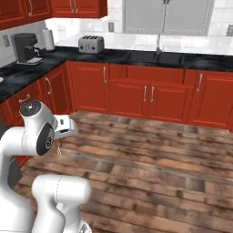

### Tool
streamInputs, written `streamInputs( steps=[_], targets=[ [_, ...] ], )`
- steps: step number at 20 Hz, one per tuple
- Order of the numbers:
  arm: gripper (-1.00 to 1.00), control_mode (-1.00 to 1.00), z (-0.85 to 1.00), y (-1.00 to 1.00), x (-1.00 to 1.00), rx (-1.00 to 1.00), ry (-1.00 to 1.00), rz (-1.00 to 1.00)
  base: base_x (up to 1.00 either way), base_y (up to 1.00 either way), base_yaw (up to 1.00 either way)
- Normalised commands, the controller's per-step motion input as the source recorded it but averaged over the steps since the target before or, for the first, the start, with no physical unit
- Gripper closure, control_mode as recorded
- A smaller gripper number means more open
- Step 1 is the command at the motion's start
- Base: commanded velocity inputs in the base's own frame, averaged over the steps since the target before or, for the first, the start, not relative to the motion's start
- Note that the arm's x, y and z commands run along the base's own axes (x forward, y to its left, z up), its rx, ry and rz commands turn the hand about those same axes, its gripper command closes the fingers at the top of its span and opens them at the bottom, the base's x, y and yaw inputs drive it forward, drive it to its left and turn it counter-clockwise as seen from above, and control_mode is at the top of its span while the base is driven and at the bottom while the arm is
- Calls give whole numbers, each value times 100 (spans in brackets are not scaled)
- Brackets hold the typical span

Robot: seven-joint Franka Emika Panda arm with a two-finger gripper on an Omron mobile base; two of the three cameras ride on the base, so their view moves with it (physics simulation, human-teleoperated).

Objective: Place the cold items (apple and banana) from the fridge in one tupperware on the dining counter. Place the warm items (hot dog and kebab skewer) in the stove area in another tupperware.

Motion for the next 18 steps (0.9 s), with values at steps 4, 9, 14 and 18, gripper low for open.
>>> streamInputs(
  steps=[4, 9, 14, 18],
  targets=[
    [100, 100, 0, 0, 0, 0, 0, 0, -100, -48, -20],
    [100, 100, 0, 0, 0, 0, 0, 0, -95, -95, -9],
    [100, 100, 0, 0, 0, 0, 0, 0, -80, -100, -5],
    [100, 100, 0, 0, 0, 0, 0, 0, -79, -100, -4]
  ],
)
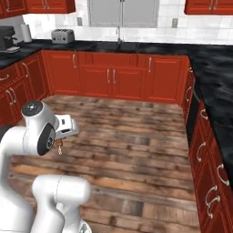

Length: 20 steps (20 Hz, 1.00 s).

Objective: Place the cold items (apple and banana) from the fridge in one tupperware on the dining counter. Place the warm items (hot dog and kebab skewer) in the stove area in another tupperware.

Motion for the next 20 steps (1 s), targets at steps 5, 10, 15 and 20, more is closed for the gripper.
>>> streamInputs(
  steps=[5, 10, 15, 20],
  targets=[
    [100, 100, 0, 0, 0, 0, 0, 0, -94, -98, -1],
    [100, 100, 0, 0, 0, 0, 0, 0, -100, -94, 0],
    [100, 100, 0, 0, 0, 0, 0, 0, -100, -100, 0],
    [100, 100, 0, 0, 0, 0, 0, 0, -85, -100, 0]
  ],
)
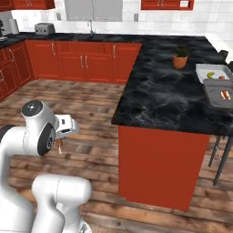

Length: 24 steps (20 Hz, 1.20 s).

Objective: Place the cold items (apple and banana) from the fridge in one tupperware on the dining counter. Place the warm items (hot dog and kebab skewer) in the stove area in another tupperware.

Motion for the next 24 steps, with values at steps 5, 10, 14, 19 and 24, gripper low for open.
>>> streamInputs(
  steps=[5, 10, 14, 19, 24],
  targets=[
    [100, 100, 0, 0, 0, 0, 0, 0, -46, -100, 0],
    [100, 100, 0, 0, 0, 0, 0, 0, -20, -100, 2],
    [100, 100, 0, 0, 0, 0, 0, 0, -11, -100, 8],
    [100, 100, 0, 0, 0, 0, 0, 0, -5, -100, 13],
    [100, 100, 0, 0, 0, 0, 0, 0, -3, -100, 12]
  ],
)
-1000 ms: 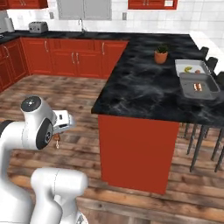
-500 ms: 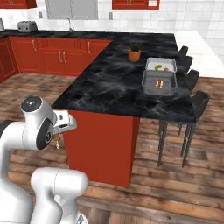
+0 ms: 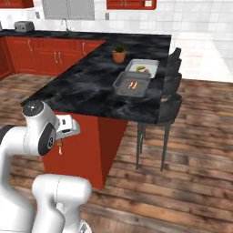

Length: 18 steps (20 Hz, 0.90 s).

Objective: Place the cold items (apple and banana) from the fridge in one tupperware on the dining counter. Place the warm items (hot dog and kebab skewer) in the stove area in another tupperware.

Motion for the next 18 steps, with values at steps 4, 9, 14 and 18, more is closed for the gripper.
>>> streamInputs(
  steps=[4, 9, 14, 18],
  targets=[
    [100, 100, 0, 0, 0, 0, 0, 0, 0, -100, 12],
    [100, 100, 0, 0, 0, 0, 0, 0, 5, -100, 10],
    [100, 100, 0, 0, 0, 0, 0, 0, 17, -100, 13],
    [100, 100, 0, 0, 0, 0, 0, 0, 41, -98, 16]
  ],
)
